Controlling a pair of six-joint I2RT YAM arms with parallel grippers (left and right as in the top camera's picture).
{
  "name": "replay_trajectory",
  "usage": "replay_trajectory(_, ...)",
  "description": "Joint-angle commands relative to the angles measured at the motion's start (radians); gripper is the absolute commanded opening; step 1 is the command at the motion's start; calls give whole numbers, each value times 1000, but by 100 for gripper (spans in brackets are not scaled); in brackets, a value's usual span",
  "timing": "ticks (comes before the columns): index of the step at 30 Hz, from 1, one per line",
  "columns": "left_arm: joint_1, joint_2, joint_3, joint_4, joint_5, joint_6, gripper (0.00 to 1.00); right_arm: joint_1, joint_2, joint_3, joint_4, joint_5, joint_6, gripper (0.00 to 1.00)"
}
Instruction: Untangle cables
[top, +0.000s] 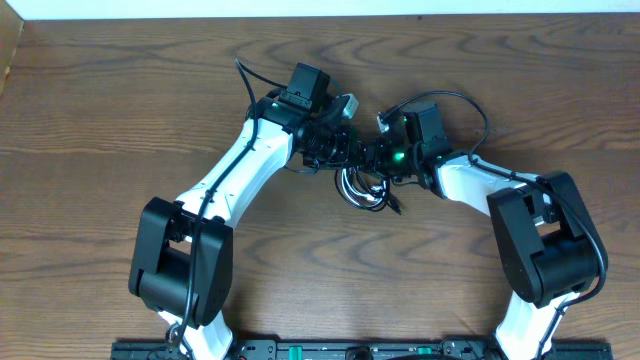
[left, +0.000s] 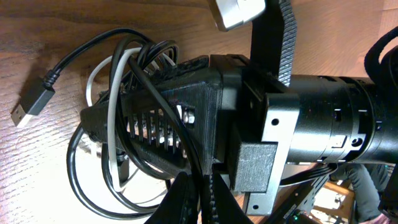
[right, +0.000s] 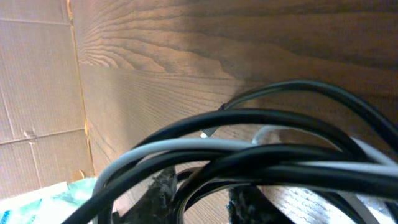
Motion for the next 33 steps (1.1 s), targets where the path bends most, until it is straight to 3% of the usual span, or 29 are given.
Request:
replay_trajectory(1,-2,4,6,0,26,14,8,10,14,1,-23,14,-20,17)
replay_trajectory(5,-2,4,6,-31,-41,14,7,-14,13,1,-74,14,-61,1)
replay_trajectory(13,-3,4,4,-119,-212,14,7,-77,-51,1,-214,12,-167,1)
replay_trajectory(23,-14,14,-33,-95,-227,14,8,-124,-277,1,-272,-21,-186,1)
replay_trajectory(33,-46,14,-65,-35,-236,15,7,-167,-301,1,-399,-156,-216,1)
